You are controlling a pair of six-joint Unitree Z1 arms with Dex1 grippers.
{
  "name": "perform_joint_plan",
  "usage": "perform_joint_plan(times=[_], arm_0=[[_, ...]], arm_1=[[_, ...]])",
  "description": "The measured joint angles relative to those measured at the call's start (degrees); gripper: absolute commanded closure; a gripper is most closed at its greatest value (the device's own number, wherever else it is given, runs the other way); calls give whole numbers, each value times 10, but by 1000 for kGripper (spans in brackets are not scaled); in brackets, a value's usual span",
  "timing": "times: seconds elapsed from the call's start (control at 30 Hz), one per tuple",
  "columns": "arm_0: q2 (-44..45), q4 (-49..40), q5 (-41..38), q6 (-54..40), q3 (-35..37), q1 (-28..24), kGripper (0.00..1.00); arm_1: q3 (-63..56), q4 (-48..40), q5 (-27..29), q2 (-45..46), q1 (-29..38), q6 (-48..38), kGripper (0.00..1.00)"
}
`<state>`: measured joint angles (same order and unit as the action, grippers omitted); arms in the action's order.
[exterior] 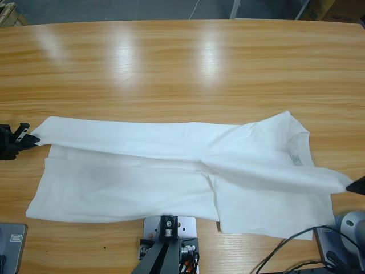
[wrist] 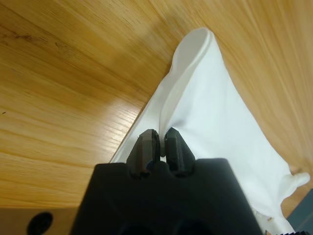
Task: Fold clothes
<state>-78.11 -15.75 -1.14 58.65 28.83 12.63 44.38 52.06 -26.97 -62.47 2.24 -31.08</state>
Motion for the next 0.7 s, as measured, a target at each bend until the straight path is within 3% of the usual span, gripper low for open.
perform_joint_plan(times=[0.7], arm_0=[[5, -36, -56, 3, -20, 0, 1000]], arm_1=[[-3, -7, 24, 2, 3, -6, 1000]])
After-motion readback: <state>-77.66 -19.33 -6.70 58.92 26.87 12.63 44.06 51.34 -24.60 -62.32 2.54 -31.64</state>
